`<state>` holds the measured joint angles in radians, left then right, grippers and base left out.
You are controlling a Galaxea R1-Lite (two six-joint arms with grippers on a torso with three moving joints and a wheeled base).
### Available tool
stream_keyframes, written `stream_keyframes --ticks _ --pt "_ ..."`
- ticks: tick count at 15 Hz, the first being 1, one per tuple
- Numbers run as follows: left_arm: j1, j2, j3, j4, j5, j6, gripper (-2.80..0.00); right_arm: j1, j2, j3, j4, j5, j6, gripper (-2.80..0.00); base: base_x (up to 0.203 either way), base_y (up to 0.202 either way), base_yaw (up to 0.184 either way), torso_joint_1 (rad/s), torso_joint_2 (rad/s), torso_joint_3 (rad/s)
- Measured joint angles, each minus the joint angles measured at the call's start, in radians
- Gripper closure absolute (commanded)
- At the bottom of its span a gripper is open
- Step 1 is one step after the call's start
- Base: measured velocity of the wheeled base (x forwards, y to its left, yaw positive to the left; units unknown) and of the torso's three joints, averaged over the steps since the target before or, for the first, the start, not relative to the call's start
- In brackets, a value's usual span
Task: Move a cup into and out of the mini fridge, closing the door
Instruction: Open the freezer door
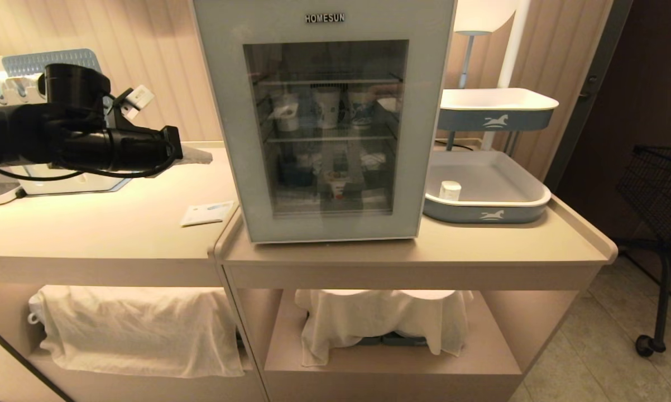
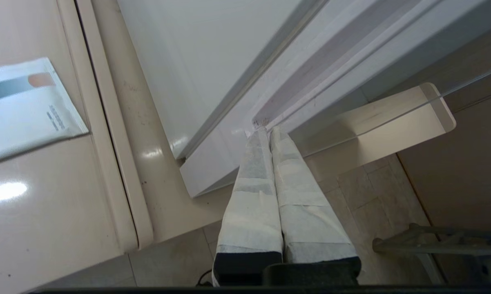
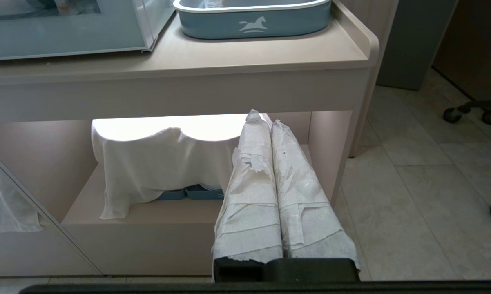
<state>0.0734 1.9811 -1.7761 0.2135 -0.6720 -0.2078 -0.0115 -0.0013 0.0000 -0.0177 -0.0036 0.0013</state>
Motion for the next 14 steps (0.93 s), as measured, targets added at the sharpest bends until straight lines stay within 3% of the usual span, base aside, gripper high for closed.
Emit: stream_keyframes --ticks 9,10,14 --pt "-0.028 0.006 0.009 -0.016 0.003 0.016 0.0 0.0 0.0 0.0 0.0 0.0 0.0 0.0 0.0 0.0 0.0 0.0 0.0 0.0" --pt "-0.035 0.008 0.008 -0.023 0.005 0.021 -2.8 0.0 0.0 0.0 0.0 0.0 0.0 0.0 0.0 0.0 0.0 0.0 0.0 0.0" --pt "-0.041 0.008 0.009 -0.026 0.009 0.011 -2.8 0.0 0.0 0.0 0.0 0.001 0.0 0.0 0.0 0.0 0.0 0.0 0.0 0.0"
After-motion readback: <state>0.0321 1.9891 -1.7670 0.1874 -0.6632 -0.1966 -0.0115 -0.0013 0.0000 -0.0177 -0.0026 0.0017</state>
